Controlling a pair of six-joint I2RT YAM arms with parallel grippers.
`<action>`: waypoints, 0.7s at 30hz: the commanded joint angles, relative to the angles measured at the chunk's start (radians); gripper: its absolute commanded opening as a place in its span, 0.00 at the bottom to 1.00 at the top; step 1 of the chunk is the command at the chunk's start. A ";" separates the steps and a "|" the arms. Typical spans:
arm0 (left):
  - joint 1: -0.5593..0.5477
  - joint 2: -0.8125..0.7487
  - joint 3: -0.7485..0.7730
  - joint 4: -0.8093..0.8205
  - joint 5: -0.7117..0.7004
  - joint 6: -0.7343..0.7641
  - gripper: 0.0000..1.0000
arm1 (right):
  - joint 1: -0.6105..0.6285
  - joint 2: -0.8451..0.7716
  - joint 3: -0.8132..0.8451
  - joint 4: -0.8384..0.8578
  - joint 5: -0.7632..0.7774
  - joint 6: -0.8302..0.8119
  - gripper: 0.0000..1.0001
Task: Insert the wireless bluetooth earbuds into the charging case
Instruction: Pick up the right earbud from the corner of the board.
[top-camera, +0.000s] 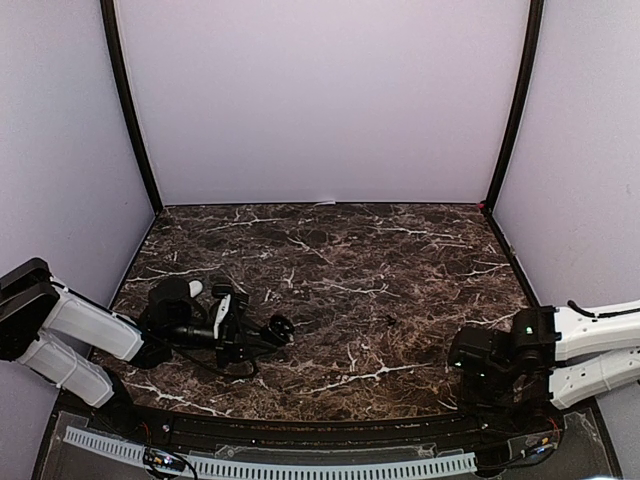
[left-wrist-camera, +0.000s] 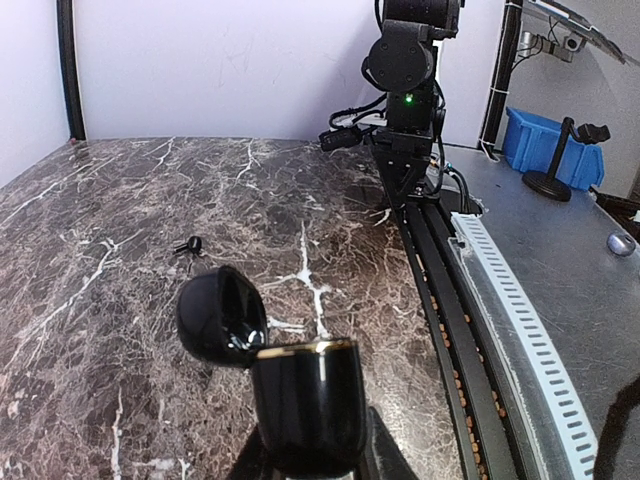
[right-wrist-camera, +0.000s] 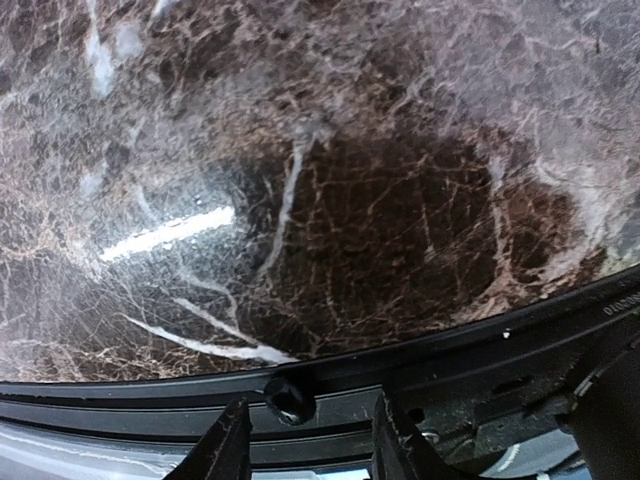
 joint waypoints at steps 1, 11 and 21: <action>0.000 -0.014 -0.014 0.015 0.006 0.005 0.00 | 0.008 -0.046 -0.033 0.072 -0.007 0.049 0.41; 0.001 -0.012 -0.012 0.013 0.002 0.005 0.00 | 0.008 0.087 -0.022 0.099 -0.026 -0.010 0.36; 0.001 -0.017 -0.013 0.007 0.002 0.006 0.00 | 0.008 0.127 0.007 0.096 -0.017 -0.027 0.18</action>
